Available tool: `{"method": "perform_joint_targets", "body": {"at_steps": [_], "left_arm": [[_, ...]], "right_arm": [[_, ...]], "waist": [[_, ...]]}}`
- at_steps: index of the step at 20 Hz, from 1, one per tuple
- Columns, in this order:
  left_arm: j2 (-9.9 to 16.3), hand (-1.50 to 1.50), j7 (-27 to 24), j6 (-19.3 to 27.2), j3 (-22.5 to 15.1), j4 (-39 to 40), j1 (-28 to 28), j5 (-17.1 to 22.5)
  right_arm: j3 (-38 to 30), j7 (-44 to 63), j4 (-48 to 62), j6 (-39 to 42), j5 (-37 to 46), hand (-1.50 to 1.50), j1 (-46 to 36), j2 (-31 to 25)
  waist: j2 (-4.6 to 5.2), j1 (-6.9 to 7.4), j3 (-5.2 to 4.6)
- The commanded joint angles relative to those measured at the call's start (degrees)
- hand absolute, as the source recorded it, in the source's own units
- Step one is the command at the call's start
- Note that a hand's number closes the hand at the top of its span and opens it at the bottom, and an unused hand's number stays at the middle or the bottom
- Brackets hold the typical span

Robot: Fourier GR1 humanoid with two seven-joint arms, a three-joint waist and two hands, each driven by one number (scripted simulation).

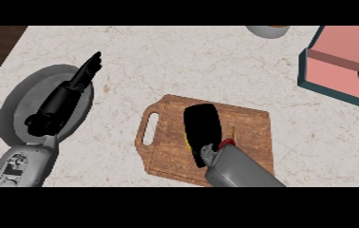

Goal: Pick the lemon from the cutting board and place it in the cardboard box

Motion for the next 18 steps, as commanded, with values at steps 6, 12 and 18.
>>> {"method": "perform_joint_targets", "body": {"at_steps": [6, 12, 18], "left_arm": [[-2.1, 0.0, 0.0, 0.4, -0.7, -2.8, 2.6, -2.2], [-0.6, 0.0, -0.6, -0.5, 1.7, -1.5, 2.8, -0.7], [-0.4, 0.0, 1.0, -0.6, 2.2, -1.8, 2.0, -1.0]], "right_arm": [[1.2, -19.9, -7.9, -5.8, 0.3, 1.5, 3.9, -10.3], [-1.8, -48.5, -19.2, -8.5, -11.8, 1.5, 5.7, -22.8], [-15.0, -64.8, -29.1, -12.5, -18.1, 1.5, 9.4, -39.0]], "waist": [[0.06, -0.06, 0.13], [0.05, -0.65, 0.27], [-0.16, -1.73, 0.13]]}}
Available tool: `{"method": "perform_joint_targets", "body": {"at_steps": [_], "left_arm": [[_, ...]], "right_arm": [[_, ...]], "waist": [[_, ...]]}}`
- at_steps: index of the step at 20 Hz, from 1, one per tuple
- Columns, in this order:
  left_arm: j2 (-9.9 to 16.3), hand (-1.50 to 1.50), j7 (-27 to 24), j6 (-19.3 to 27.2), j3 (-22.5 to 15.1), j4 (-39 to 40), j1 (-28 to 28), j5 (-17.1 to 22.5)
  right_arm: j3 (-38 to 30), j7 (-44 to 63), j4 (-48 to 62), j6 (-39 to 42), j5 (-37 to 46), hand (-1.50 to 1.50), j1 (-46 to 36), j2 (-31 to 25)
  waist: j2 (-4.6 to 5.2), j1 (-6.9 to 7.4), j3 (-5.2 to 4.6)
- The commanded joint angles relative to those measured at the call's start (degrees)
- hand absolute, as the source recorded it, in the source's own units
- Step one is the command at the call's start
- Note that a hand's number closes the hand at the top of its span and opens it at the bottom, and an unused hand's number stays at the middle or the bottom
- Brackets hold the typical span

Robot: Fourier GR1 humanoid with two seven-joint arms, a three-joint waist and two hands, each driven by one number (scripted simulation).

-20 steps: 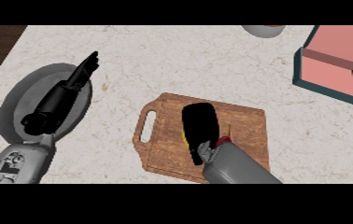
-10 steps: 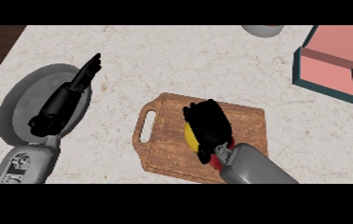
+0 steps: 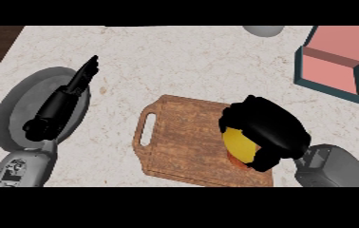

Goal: Pick the lemon from the cutting board and place it in the cardboard box

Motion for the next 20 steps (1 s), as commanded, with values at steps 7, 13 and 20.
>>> {"method": "perform_joint_targets", "body": {"at_steps": [7, 13, 20], "left_arm": [[0.2, 0.0, -1.3, -1.2, 1.2, -0.9, 2.4, 0.5], [-1.0, 0.0, 1.3, -1.5, 0.2, 0.1, -2.2, -0.5], [-1.5, 0.0, -0.2, -2.5, 0.2, -0.2, -1.4, -1.4]], "right_arm": [[-27.0, -4.6, -5.6, 0.7, -21.3, 1.5, 5.0, -9.2], [-38.2, 1.7, 6.8, 4.0, -28.7, 1.5, -2.8, -9.8], [-39.0, 0.0, 28.9, 1.8, -22.8, 1.5, -14.7, -8.5]], "waist": [[-0.12, -0.24, -0.16], [0.28, 1.07, -0.14], [0.55, 2.56, -0.13]]}}
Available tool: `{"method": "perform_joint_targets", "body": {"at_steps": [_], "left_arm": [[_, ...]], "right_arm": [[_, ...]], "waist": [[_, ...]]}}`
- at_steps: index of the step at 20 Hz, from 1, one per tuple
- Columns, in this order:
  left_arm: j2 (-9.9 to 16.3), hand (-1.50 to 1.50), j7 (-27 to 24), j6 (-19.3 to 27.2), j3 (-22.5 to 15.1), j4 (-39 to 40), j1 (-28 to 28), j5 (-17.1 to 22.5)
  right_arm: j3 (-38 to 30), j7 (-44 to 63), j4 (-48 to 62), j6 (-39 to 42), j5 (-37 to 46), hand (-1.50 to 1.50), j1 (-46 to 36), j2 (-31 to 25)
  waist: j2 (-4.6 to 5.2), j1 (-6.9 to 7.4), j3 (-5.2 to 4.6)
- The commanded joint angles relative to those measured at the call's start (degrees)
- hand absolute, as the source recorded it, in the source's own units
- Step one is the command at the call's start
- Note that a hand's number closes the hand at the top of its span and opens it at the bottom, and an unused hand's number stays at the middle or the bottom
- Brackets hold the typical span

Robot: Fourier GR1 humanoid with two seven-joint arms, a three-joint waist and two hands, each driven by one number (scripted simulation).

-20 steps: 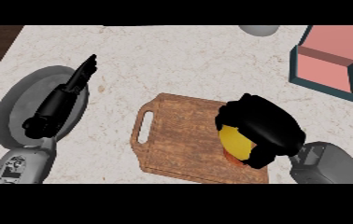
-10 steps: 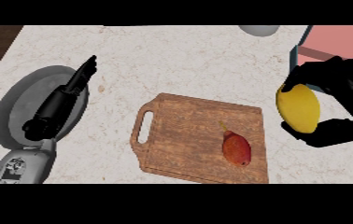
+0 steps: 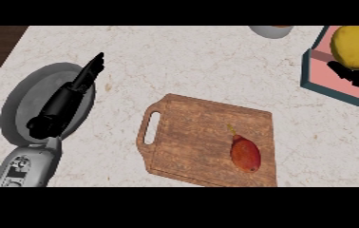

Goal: Pick the lemon from the cutting board and place it in the cardboard box

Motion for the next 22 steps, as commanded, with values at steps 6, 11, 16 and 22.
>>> {"method": "perform_joint_targets", "body": {"at_steps": [6, 11, 16, 22], "left_arm": [[-0.3, 0.0, -6.0, -1.0, -0.5, 2.1, 4.1, -2.0], [-1.6, 0.0, -0.4, -0.8, -0.3, 1.3, -2.8, -1.2], [-0.5, 0.0, -1.9, -2.6, 0.0, 2.3, -2.5, -0.8], [-1.0, 0.0, -0.6, -2.7, -0.4, 0.2, -2.8, -0.9]], "right_arm": [[0.9, -14.3, 28.4, -1.1, 10.5, 1.5, -9.0, -5.8], [5.8, -14.6, 39.2, 9.3, 14.3, 1.5, -15.3, -9.0], [10.1, -21.7, 49.7, 10.3, 20.8, 1.5, -19.4, -10.1], [13.7, -29.9, 58.6, 14.0, 25.8, -1.5, -22.0, -11.6]], "waist": [[0.59, 1.78, 0.05], [0.73, 2.08, 0.06], [1.44, 3.77, 0.13], [1.39, 4.11, 0.22]]}}
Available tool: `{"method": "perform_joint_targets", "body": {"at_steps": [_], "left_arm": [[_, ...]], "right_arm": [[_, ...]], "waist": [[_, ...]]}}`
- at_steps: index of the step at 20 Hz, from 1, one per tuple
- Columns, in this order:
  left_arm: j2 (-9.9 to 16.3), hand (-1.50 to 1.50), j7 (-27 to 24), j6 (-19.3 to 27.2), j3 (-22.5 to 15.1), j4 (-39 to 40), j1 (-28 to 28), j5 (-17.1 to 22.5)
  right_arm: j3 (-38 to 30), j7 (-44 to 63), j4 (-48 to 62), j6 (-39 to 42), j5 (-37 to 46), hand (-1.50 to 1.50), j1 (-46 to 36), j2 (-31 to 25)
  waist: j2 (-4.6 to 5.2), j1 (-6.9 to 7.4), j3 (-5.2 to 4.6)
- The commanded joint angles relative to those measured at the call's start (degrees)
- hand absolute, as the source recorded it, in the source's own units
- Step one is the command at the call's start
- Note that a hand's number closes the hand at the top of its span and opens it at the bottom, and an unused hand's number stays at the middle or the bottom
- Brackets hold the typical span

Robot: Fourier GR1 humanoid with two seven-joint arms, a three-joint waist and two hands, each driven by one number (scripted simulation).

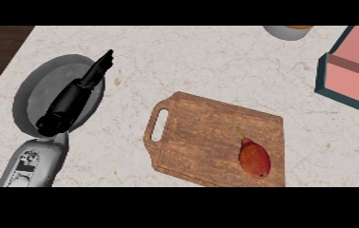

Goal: Pick the lemon from the cutting board and place it in the cardboard box

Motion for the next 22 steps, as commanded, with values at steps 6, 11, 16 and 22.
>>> {"method": "perform_joint_targets", "body": {"at_steps": [6, 11, 16, 22], "left_arm": [[0.9, 0.0, 0.5, -1.0, 1.9, 1.3, -1.9, 0.7], [-0.8, 0.0, 0.1, 0.3, 0.9, 0.8, -0.7, 0.2], [0.7, 0.0, -0.9, -0.4, 1.6, 1.8, -1.2, -0.2], [0.2, 0.0, -1.1, -0.7, 1.7, 1.3, -0.3, 0.3]], "right_arm": [[-1.4, -18.0, 9.1, 2.3, -1.5, -1.5, -3.4, 1.9], [-16.1, -15.4, 15.3, 12.0, -18.5, -1.5, -7.4, 5.3], [-26.0, -2.8, 23.6, 17.1, -28.5, -1.5, -11.4, 3.5], [-30.7, 2.6, 25.9, 18.0, -33.0, -1.5, -9.8, -2.3]], "waist": [[-0.11, -0.88, 0.13], [-0.33, -0.96, 0.32], [0.2, -0.82, 0.16], [0.77, -0.33, 0.31]]}}
